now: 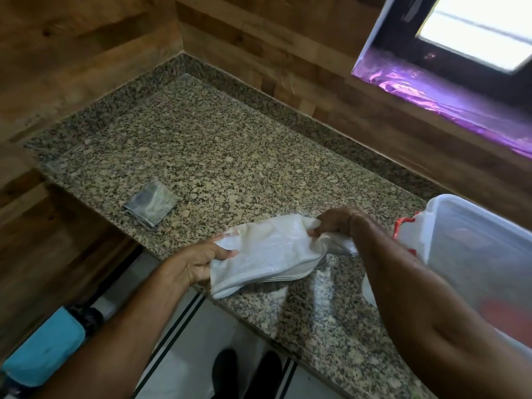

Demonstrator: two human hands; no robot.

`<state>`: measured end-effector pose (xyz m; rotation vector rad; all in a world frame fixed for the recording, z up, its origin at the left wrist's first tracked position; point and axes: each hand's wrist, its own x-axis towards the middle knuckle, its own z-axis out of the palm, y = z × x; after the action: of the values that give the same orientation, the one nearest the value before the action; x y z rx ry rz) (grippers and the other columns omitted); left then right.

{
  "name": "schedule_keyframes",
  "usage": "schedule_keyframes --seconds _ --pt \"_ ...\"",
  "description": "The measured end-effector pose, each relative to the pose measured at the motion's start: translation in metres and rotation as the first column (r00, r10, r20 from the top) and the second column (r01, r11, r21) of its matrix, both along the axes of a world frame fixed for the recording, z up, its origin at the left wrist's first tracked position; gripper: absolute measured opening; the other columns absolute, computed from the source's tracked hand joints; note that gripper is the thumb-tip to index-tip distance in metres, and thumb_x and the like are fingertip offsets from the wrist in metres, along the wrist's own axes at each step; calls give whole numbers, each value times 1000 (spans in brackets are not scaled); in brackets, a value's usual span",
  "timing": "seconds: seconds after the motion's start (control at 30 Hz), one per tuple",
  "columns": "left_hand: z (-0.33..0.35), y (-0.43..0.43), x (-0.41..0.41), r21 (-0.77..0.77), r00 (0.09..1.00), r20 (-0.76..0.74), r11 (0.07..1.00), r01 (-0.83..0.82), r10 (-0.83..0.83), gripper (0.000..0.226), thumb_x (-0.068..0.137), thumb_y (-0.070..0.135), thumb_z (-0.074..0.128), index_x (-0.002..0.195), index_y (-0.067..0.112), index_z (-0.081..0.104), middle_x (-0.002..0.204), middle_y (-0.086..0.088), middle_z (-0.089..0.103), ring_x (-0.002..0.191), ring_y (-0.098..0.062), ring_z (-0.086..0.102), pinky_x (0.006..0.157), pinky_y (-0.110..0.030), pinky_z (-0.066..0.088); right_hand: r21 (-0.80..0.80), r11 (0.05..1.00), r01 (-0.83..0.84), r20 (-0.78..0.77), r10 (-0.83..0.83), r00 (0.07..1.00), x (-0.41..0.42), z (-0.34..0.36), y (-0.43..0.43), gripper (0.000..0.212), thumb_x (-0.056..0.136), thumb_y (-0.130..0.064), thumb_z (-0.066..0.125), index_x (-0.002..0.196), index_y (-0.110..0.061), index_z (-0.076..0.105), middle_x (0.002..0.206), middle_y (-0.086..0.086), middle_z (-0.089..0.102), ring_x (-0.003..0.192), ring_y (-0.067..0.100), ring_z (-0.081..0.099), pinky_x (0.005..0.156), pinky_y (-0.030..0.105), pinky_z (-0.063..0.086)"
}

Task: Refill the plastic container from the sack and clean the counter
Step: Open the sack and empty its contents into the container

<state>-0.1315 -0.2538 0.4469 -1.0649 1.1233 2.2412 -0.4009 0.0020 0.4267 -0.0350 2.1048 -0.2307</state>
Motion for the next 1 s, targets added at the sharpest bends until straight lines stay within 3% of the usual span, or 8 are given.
schedule_keyframes --seconds 0.07,0.17,0.3,0.5,0.6,0.73,0.87,1.0 --pt "3 0 0 -11 1000 -20 1000 -2 2 53 91 -20 52 136 6 56 96 -21 77 73 -30 77 57 -39 63 -29 992 126 42 -125 991 -5 -14 8 49 60 -36 94 102 -13 81 101 9 81 77 23 78 68 36 63" --pt "13 -2 -1 -46 997 -59 998 38 -40 47 92 -21 49 132 2 58 98 -23 77 71 -30 77 58 -39 64 -107 972 211 34 -208 978 -2 -3 7 40 64 -25 90 100 -9 81 101 13 80 78 26 75 81 48 64" --pt "45 -12 -18 -151 990 -115 986 69 -87 56 87 -18 56 140 0 56 124 -31 67 78 -31 75 65 -44 65 -262 940 219 -77 -246 966 3 69 -2 22 86 -10 76 107 -8 77 86 9 77 64 21 71 56 30 59" --pt "154 14 -75 -318 894 -420 948 17 -157 40 99 -14 47 132 4 58 85 -12 79 65 -21 77 54 -34 63 -633 757 162 -232 -385 894 -12 193 37 13 91 3 67 91 -9 73 90 11 70 70 18 67 71 34 56" --pt "203 52 -104 -363 812 -550 931 -22 -196 42 99 -11 51 136 10 58 107 -15 74 75 -22 76 65 -36 65 -767 621 161 -219 -490 844 -2 262 79 18 91 4 68 103 -8 73 90 8 70 72 18 64 76 34 56" --pt "233 118 -137 -384 713 -665 920 -75 -220 40 99 -5 56 134 13 60 121 -20 68 96 -31 69 77 -38 64 -833 537 130 -257 -585 770 8 314 155 16 95 -2 66 109 -1 73 87 11 73 70 19 66 62 27 57" --pt "232 196 -165 -513 612 -713 849 -124 -342 33 86 12 74 118 23 70 138 -20 63 126 -37 61 110 -57 47 -868 474 147 -272 -703 658 16 319 243 29 94 -5 69 123 -7 73 106 15 74 87 27 66 85 41 59" --pt "212 278 -180 -633 540 -699 758 -160 -469 44 95 7 69 138 4 59 144 -25 54 124 -32 59 94 -26 56 -903 401 157 -258 -795 549 29 289 313 20 93 4 63 102 -12 74 79 4 73 65 17 66 59 28 59"
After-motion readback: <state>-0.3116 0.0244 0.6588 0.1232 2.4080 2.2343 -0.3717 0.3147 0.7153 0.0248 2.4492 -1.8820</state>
